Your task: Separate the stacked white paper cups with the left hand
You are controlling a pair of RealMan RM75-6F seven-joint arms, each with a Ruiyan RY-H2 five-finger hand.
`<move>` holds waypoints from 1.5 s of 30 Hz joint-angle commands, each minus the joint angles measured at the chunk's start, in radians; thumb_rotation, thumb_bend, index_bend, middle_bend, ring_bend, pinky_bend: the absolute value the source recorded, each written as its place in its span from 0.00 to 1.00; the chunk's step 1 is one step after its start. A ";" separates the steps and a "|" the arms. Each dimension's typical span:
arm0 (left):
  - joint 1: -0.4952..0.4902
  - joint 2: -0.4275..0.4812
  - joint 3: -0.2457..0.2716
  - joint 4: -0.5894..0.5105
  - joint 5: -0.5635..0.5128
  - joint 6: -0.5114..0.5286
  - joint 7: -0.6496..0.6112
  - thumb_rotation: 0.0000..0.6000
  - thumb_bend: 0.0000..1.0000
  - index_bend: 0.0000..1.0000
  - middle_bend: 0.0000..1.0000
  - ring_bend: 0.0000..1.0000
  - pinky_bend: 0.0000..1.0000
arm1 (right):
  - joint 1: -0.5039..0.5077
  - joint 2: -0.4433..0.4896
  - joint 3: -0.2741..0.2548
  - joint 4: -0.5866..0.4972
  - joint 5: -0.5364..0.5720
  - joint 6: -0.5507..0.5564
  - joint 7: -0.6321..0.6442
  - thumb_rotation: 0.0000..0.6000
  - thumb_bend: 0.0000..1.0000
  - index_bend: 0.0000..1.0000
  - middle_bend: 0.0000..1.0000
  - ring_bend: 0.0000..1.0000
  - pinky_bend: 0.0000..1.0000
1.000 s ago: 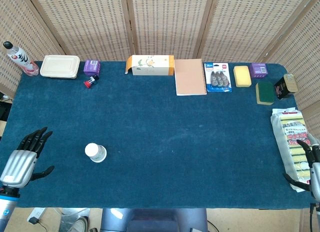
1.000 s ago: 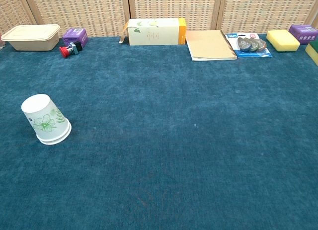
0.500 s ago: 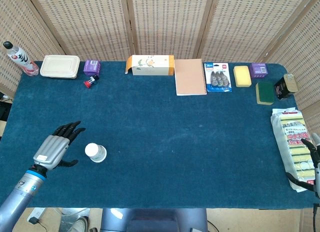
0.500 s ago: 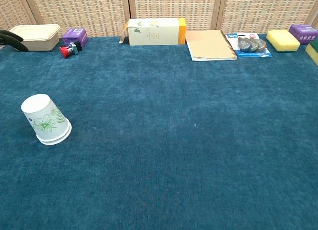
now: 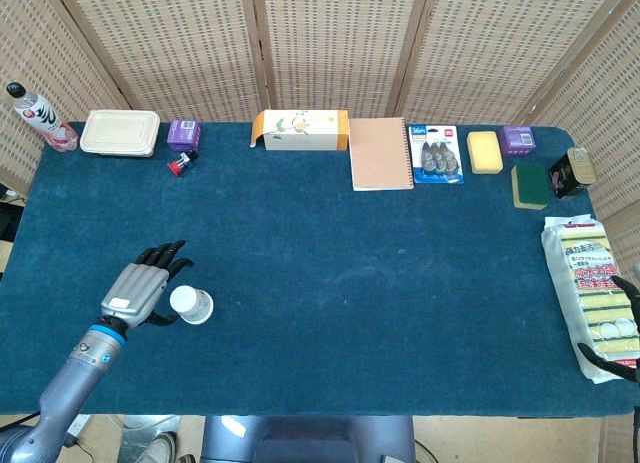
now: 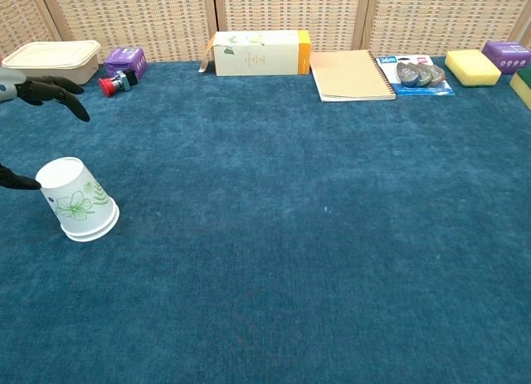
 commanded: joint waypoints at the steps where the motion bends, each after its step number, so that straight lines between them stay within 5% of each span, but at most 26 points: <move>1: -0.016 -0.016 0.010 0.012 -0.021 -0.003 0.010 1.00 0.15 0.19 0.00 0.00 0.08 | 0.000 0.000 0.001 0.002 0.003 -0.001 0.003 1.00 0.11 0.13 0.02 0.00 0.00; 13: -0.036 -0.041 0.031 0.026 -0.056 0.016 0.018 1.00 0.15 0.30 0.00 0.00 0.08 | 0.001 0.001 0.001 0.000 0.001 -0.004 0.004 1.00 0.11 0.13 0.02 0.00 0.00; 45: -0.075 -0.064 0.069 0.020 -0.110 0.080 0.062 1.00 0.19 0.40 0.00 0.00 0.08 | -0.001 0.006 0.003 0.000 0.001 -0.004 0.024 1.00 0.11 0.13 0.02 0.00 0.00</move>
